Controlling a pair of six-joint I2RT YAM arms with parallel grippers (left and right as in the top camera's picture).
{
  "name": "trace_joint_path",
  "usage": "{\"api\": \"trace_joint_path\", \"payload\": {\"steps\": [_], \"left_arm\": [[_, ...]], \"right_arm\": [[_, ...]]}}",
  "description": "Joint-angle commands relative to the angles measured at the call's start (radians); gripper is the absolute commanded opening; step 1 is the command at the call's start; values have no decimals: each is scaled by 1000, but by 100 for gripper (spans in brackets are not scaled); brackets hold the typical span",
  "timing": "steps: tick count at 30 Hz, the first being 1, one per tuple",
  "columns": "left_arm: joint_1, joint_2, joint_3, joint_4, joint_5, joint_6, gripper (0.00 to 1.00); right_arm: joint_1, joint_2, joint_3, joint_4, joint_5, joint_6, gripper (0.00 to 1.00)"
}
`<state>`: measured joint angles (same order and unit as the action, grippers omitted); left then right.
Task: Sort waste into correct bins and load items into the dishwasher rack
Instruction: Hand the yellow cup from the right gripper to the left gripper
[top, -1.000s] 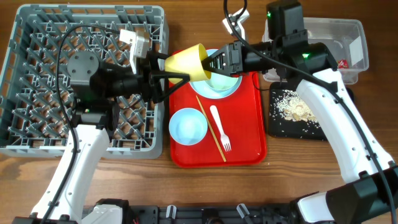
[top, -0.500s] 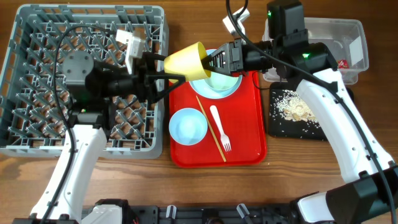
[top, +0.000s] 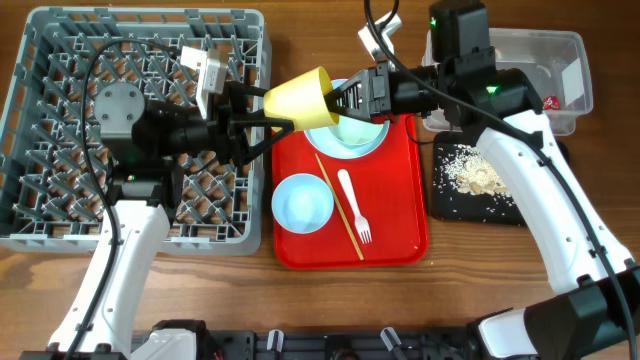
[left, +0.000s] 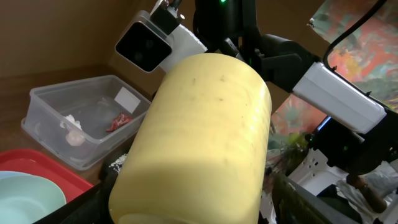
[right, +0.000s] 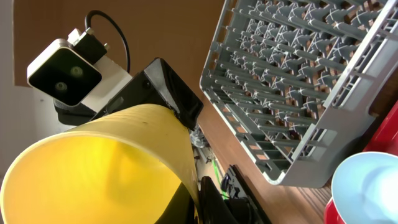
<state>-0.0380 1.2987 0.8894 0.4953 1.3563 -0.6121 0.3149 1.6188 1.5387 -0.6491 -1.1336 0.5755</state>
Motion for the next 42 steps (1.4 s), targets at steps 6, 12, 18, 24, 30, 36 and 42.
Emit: {"api": "trace_joint_path", "payload": {"steps": [6, 12, 18, 24, 30, 36, 42], "left_arm": [[-39, 3, 12, 39, 30, 2, 76], [-39, 3, 12, 48, 30, 2, 77], [-39, 3, 12, 48, 30, 2, 72], [-39, 3, 12, 48, 30, 1, 63], [-39, 3, 12, 48, 30, 2, 58], [-39, 3, 12, 48, 30, 2, 57], [-32, 3, 12, -21, 3, 76, 40]], "right_arm": [[-2, 10, 6, -11, -20, 3, 4], [-2, 10, 6, -25, -20, 0, 4], [-2, 10, 6, -25, -20, 1, 4], [0, 10, 6, -25, -20, 2, 4], [0, 10, 6, -25, -20, 2, 4], [0, 10, 6, -25, -19, 0, 12], [0, 10, 6, -24, -11, -23, 37]]}}
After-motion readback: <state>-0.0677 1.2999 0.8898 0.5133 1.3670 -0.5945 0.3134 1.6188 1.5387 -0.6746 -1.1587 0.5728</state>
